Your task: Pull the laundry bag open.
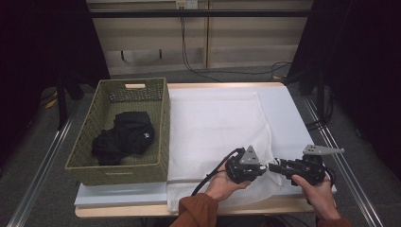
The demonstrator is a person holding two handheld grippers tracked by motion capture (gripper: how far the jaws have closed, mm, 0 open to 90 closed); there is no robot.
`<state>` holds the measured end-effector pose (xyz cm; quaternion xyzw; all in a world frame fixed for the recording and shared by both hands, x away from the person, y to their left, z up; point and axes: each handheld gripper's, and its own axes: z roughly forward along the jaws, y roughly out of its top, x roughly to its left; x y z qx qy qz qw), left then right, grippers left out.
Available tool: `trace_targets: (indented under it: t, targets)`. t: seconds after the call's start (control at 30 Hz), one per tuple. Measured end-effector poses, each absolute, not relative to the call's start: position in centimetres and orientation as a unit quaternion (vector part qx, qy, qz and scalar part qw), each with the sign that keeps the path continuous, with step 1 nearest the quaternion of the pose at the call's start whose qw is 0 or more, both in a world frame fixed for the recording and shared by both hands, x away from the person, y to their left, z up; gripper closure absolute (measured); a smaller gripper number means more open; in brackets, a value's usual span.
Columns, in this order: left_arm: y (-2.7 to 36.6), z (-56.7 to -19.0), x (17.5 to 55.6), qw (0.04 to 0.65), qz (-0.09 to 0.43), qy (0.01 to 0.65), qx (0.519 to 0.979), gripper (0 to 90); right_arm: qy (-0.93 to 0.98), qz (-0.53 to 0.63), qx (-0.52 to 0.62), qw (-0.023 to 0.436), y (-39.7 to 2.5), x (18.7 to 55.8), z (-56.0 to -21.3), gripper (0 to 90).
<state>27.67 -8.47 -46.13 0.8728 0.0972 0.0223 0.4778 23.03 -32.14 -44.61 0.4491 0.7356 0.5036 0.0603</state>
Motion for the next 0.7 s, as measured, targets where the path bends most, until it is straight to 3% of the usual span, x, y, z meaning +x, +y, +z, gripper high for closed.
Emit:
trace_targets:
  t: [0.07,0.13,0.37,0.7]
  targets:
    - [-8.5,-46.1,27.7,0.475,0.026,0.098,0.874,81.6,0.734,0.510,0.445,0.061,-32.0,23.2,-44.5,77.8]
    - [-8.5,-46.2,27.7,0.479,0.023,0.100,0.872,80.6,0.735,0.510,0.443,0.062,-31.9,23.2,-44.4,81.4]
    - [-8.5,-46.7,27.9,0.474,0.027,0.112,0.873,72.6,0.739,0.514,0.431,0.060,-31.6,23.0,-44.0,84.0]
    - [-9.0,-46.9,27.8,0.469,0.029,0.107,0.876,74.2,0.744,0.513,0.425,0.059,-31.1,23.1,-43.9,84.6]
